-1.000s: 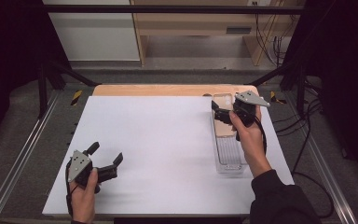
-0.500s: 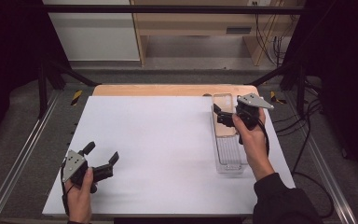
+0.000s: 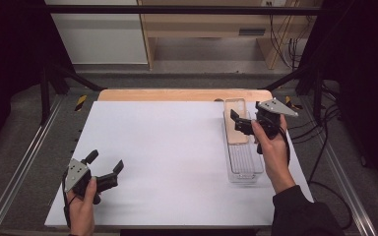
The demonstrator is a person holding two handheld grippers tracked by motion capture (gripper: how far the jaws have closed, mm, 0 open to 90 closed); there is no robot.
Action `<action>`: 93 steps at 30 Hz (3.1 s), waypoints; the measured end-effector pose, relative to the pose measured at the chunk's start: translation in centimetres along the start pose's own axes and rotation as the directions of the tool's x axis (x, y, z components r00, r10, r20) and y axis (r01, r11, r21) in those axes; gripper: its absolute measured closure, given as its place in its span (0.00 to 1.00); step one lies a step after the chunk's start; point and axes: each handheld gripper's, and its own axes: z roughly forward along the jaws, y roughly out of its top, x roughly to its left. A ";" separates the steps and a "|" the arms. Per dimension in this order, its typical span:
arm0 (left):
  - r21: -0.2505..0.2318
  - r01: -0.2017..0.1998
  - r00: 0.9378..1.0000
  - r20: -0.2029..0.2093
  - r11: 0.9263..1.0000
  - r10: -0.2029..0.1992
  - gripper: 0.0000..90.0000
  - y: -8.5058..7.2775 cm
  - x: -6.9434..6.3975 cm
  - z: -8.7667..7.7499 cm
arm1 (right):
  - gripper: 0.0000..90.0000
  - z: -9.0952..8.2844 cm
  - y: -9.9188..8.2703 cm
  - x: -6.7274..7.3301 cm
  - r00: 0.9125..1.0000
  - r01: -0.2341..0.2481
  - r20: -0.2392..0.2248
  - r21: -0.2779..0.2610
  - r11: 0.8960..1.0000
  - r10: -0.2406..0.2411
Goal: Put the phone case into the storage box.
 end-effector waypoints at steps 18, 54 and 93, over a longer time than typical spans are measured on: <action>-0.004 0.014 0.999 0.043 1.000 -0.014 0.02 0.1 0.4 -0.8 | 0.05 -1.7 -0.1 -1.0 0.999 0.006 -0.046 -0.050 0.999 -0.008; -0.021 -0.015 0.996 0.093 1.000 0.017 0.01 0.1 0.3 -1.7 | 0.04 -6.9 -2.4 -3.7 0.997 0.020 -0.071 -0.149 0.989 -0.031; -0.025 -0.021 0.994 0.110 0.999 0.023 0.01 0.0 -0.3 -2.2 | 0.03 -11.2 -9.3 -4.9 0.997 0.017 -0.074 -0.131 0.991 -0.026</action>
